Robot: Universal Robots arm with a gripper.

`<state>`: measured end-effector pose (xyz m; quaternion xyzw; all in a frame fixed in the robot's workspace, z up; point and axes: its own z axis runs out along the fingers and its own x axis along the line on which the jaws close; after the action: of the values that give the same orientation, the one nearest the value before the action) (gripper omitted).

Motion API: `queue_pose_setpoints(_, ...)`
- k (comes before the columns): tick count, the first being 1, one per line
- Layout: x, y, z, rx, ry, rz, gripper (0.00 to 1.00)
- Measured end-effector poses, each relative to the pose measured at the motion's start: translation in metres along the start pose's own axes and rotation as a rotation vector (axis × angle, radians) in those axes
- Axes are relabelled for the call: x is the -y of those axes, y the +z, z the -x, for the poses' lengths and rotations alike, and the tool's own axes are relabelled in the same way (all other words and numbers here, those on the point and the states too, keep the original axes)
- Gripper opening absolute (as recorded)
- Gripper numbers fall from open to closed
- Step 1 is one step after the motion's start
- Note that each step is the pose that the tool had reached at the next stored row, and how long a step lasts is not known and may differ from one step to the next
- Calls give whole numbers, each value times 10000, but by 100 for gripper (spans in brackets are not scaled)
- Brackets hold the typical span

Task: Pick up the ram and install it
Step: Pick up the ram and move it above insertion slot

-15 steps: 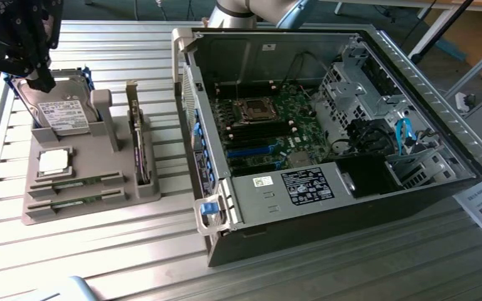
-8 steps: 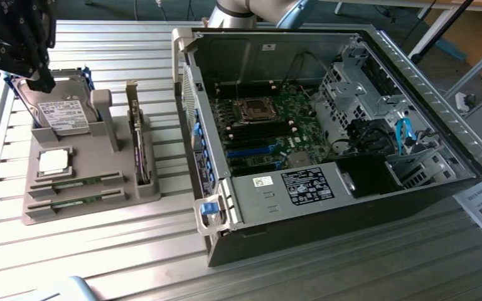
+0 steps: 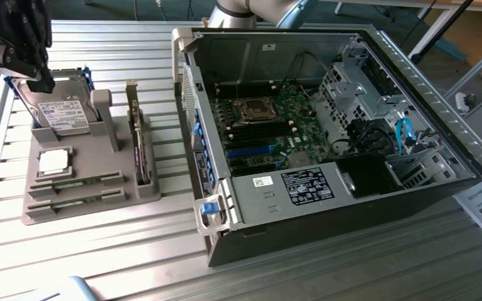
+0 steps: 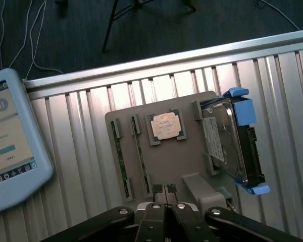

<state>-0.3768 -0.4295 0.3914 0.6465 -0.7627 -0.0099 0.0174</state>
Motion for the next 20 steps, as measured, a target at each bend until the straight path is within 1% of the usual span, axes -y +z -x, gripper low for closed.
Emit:
queue_pose_setpoints(1, 0, 0, 0, -7, -195, -3, 10)
queue_pose_setpoints(8, 0, 0, 0, -41, -1093, -16, 10)
queue_pose_setpoints(10, 0, 0, -1, -46, -1234, -17, 10)
queue_pose_setpoints(13, 0, 0, -1, -48, -1285, -18, 10)
queue_pose_setpoints(16, 1, 0, -6, -65, -1726, -24, 10)
queue_pose_setpoints(20, 1, 0, -8, -74, -1940, -27, 10)
